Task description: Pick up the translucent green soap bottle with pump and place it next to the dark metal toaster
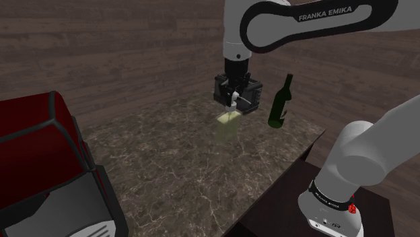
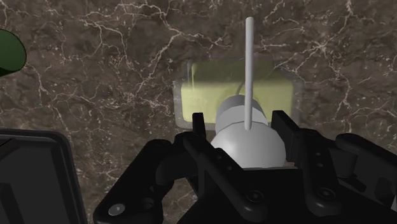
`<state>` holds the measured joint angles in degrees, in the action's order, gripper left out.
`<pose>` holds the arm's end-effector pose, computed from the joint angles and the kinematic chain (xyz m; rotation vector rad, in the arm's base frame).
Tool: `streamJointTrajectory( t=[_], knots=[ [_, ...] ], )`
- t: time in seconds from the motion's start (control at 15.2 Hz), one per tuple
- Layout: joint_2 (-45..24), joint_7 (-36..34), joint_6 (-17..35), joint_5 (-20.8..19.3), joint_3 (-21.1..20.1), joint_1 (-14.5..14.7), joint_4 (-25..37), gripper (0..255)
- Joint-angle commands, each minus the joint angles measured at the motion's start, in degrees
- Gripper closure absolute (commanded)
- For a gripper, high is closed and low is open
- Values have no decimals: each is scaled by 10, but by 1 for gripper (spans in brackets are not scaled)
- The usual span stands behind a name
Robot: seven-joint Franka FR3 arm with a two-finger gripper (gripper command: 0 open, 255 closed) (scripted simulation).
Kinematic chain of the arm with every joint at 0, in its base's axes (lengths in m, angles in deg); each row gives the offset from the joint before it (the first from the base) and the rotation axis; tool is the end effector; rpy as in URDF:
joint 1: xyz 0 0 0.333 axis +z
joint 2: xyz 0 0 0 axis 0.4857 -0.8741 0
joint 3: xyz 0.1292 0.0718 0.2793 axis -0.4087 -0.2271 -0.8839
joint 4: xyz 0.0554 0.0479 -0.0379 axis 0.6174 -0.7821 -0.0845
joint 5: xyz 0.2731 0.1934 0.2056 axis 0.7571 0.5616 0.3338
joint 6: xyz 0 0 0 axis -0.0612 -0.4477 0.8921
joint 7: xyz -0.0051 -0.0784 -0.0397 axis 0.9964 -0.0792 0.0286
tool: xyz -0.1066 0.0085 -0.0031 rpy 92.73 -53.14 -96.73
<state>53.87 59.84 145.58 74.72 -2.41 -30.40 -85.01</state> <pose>0.4080 0.0920 0.5419 3.0065 -0.2535 0.0250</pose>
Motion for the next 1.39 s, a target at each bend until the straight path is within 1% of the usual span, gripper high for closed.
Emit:
streamJointTrajectory(
  t=[0.0, 1.32],
  knots=[
    [0, 2, -15, 0, 1, -1, 15, 255],
    [-28, 12, -166, -7, 4, -7, 194, 255]
  ],
)
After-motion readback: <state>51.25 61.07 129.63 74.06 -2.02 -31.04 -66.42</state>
